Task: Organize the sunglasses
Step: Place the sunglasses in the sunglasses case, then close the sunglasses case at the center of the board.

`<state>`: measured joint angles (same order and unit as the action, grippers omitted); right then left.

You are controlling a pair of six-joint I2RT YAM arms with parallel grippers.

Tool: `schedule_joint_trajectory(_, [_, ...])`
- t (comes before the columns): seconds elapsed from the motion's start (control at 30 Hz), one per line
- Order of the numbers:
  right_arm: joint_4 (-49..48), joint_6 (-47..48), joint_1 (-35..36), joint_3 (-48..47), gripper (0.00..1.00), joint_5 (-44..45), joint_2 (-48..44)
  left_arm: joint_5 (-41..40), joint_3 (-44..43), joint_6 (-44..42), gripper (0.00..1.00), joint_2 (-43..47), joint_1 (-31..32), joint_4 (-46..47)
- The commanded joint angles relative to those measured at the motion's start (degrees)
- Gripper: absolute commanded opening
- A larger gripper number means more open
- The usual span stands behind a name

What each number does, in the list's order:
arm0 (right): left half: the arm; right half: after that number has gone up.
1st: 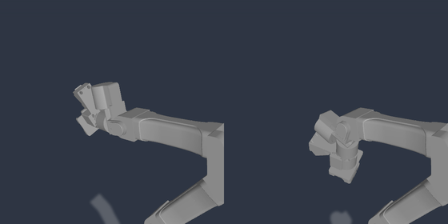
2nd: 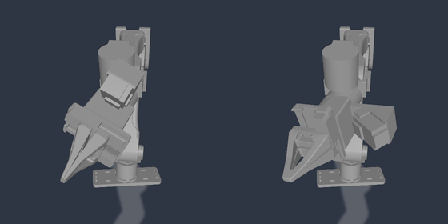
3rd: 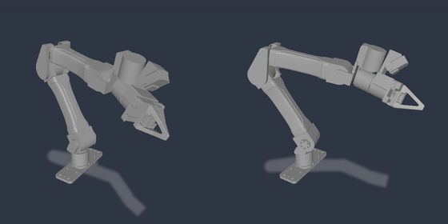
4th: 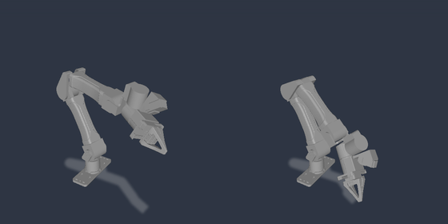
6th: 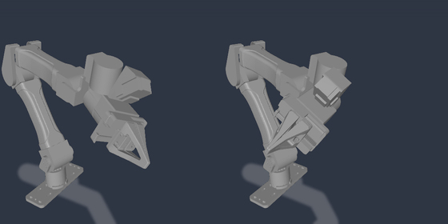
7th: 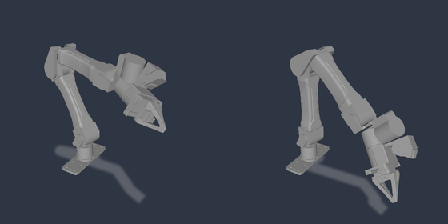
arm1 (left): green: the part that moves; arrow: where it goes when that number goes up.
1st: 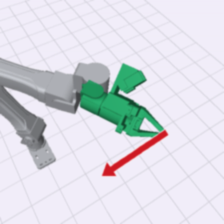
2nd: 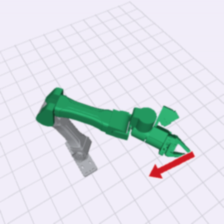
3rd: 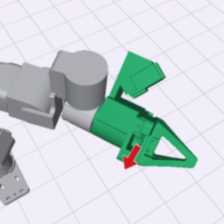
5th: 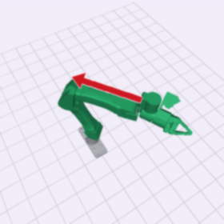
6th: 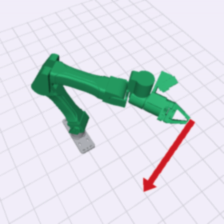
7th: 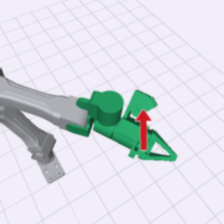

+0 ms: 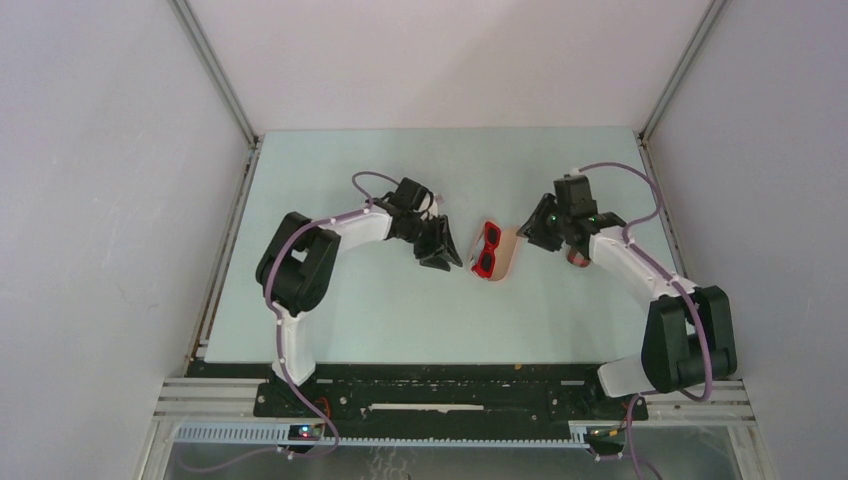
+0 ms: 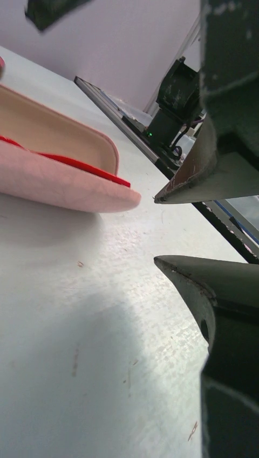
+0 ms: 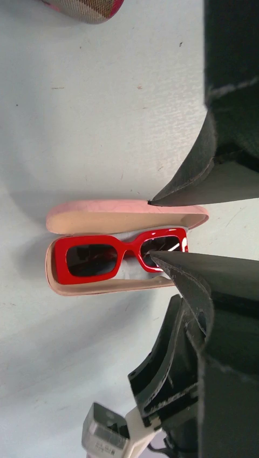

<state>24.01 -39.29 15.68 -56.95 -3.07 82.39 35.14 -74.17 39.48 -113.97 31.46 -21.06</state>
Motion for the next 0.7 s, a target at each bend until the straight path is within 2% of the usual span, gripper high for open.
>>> schedule_joint_trajectory(0.0, [-11.92, -0.27, -4.22, 6.65, 0.44, -13.47, -0.99, 1.03, -5.51, -0.67, 0.44, 2.05, -0.79, 1.40])
schedule_joint_trajectory(0.1, [-18.50, -3.29, -5.18, 9.88, 0.44, -16.78, -0.43, 1.36, -7.67, 0.72, 0.44, 0.43, -0.86, 3.41])
schedule_joint_trajectory(0.3, [-23.31, -7.49, -5.74, 12.18, 0.44, -19.00, 3.59, 2.08, -11.14, 1.82, 0.44, -3.04, -0.88, 4.63])
schedule_joint_trajectory(0.67, [-25.73, -8.67, -6.23, 14.53, 0.46, -18.14, 3.04, 3.65, -15.27, 0.59, 0.39, -7.13, -0.88, 2.25])
